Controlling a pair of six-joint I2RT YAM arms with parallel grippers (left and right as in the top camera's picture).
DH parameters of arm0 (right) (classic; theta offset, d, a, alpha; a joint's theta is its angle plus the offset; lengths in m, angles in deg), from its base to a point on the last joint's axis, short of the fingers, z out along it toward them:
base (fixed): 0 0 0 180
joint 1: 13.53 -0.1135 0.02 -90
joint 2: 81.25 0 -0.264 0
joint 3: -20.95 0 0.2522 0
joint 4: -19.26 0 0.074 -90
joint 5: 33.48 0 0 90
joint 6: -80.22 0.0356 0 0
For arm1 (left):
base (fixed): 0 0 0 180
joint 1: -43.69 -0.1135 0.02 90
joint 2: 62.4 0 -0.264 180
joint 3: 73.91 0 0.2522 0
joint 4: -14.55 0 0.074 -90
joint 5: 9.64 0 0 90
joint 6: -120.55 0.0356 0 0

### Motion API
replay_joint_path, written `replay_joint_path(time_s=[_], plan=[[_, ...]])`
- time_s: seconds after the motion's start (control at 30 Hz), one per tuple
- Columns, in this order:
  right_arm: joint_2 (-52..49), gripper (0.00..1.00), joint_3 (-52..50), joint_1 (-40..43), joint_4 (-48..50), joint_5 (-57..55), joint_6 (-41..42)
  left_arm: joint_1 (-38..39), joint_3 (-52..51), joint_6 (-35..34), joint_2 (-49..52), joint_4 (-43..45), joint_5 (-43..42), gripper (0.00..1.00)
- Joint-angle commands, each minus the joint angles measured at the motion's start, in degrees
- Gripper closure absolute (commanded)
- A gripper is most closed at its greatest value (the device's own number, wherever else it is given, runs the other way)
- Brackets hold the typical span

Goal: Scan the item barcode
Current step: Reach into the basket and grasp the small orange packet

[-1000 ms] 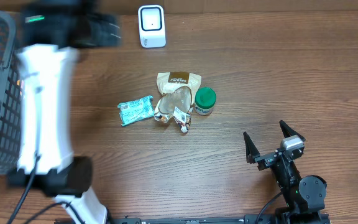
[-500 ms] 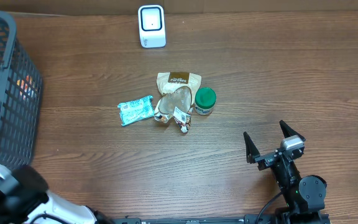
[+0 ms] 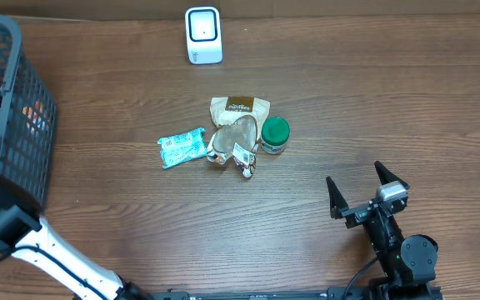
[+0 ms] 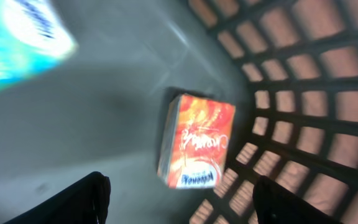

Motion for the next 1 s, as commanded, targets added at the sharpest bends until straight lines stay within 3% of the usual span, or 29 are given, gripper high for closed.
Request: replay_joint_path(time_s=[0.0,0.3,0.53,0.57,0.63,0.67,0.97], plan=[[0.4,0.00,-0.6,0.4,0.3,-0.2,0.1,1.8,-0.2,3.9,2.5,0.9,-2.9,0.25],[0.4,0.00,-0.6,0.4,0.3,-0.1,0.1,4.9,-1.0,1.1,7.5,0.8,5.6,0.34],[0.4,0.00,-0.6,0.4,0.3,-0.2,0.1,5.1,-1.5,-0.8,10.7,0.5,7.7,0.53],[0.4,0.00,-0.6,0.4,0.3,-0.2,0.1,5.1,-1.6,-0.8,10.7,0.5,8.2,0.60],[0.4,0.00,-0.6,0.4,0.3,-0.2,0.1,5.1,-1.6,-0.8,10.7,0.3,8.4,0.88],[0.4,0.00,-0.6,0.4,0.3,-0.2,0.1,5.1,-1.5,-0.9,10.7,0.2,8.3,0.96],[0.4,0.00,-0.6,0.4,0.3,-0.2,0.1,5.1,7.6,-1.9,6.9,-8.1,6.9,0.96]])
